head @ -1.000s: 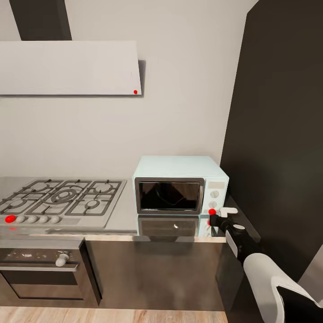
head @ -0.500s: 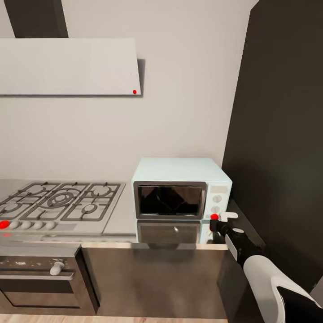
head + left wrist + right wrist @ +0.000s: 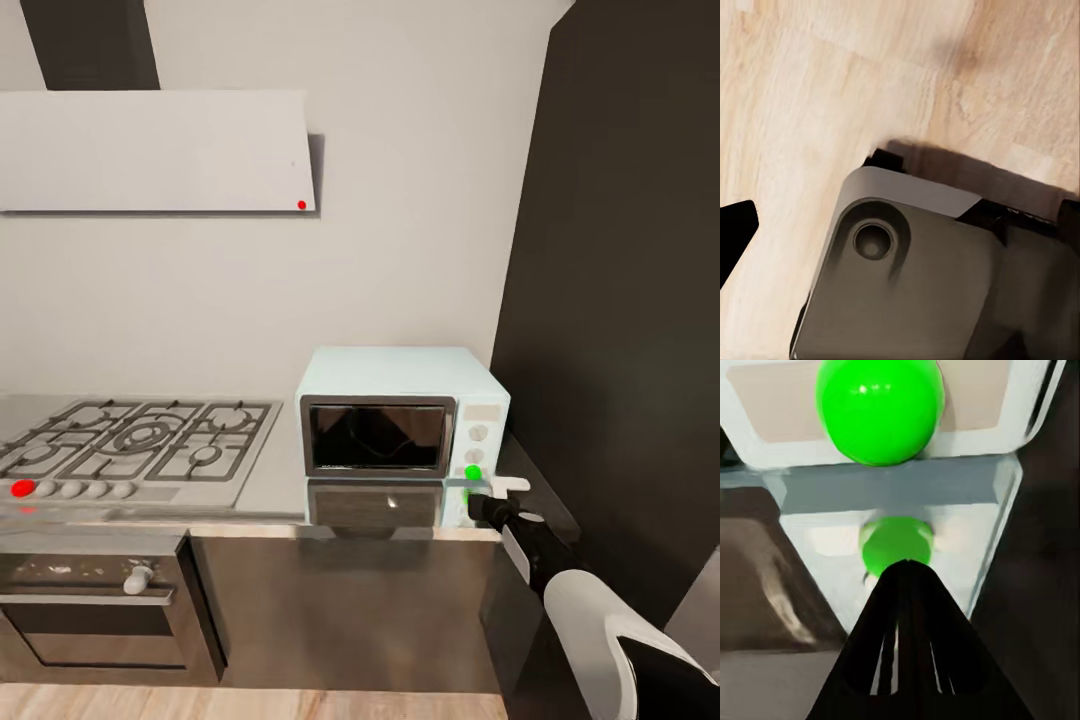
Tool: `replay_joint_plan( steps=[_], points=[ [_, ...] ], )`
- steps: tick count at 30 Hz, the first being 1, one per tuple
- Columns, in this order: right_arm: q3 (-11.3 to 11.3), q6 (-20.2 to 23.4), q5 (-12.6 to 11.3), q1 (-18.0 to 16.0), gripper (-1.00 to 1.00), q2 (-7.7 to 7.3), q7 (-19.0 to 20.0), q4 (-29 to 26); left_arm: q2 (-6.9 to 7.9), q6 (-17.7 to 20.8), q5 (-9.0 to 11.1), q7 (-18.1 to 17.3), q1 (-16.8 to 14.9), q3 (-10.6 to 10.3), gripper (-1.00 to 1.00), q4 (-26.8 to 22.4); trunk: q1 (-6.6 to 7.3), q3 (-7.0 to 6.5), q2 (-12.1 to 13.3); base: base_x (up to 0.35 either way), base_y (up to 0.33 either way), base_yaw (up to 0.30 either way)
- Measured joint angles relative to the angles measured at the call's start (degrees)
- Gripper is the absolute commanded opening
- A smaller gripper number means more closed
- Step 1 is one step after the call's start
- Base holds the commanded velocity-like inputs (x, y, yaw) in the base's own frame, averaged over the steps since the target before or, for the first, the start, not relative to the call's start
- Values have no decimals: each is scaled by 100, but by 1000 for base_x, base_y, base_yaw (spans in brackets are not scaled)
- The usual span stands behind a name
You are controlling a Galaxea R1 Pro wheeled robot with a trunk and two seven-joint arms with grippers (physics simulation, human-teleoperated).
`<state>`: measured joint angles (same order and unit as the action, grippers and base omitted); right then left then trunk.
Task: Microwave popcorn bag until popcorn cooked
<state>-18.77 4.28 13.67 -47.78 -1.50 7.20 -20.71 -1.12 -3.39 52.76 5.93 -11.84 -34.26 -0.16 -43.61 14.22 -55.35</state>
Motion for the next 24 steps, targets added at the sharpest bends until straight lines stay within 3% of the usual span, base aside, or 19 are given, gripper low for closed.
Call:
replay_joint_plan(
  steps=[8, 9, 14, 18, 19, 21, 22, 23, 24],
  points=[
    [41, 177, 48, 0, -100, -4, 58, -75, -9, 0, 3, -7, 0, -6, 100, 0, 0, 0, 0, -338, 0, 0],
    [52, 392, 15, -4, -100, -2, 80, -164, -9, 0, 2, -7, 0, -6, 100, 1, 0, -1, -1, -338, 0, 0],
    [45, 2388, 42, 0, -100, 49, 180, -1132, -9, 0, 3, 0, 0, -6, 100, 0, 0, 0, 0, -338, 0, 0],
    [41, 2956, 32, 13, -100, 54, 170, -1179, -9, 0, 9, -1, 0, -6, 100, 0, 0, 0, 0, -338, 0, 0],
    [43, 2956, 30, 46, -100, 49, 157, -993, -9, 0, 10, -2, 0, -6, 100, 0, 0, 0, 1, -300, 0, 0],
    [48, 2820, 26, 78, -100, 10, 92, 36, -6, 0, 5, -8, 0, -6, 100, 0, 1, 1, 1, -164, 0, 0],
    [43, 2548, 31, 81, -100, -10, 80, 607, -1, 0, 4, -8, -1, -6, 100, 0, 2, 2, -1, -45, 0, 0],
    [50, 2015, 28, 86, -100, -127, 78, 1439, 5, 1, 3, -14, 0, -6, 100, -1, 2, 1, -1, -23, 0, 0],
    [59, 1716, 35, 56, -100, -220, 80, 1877, 6, 0, 3, -16, 0, -7, 100, -1, 3, 1, 0, -12, 0, 0]
  ],
)
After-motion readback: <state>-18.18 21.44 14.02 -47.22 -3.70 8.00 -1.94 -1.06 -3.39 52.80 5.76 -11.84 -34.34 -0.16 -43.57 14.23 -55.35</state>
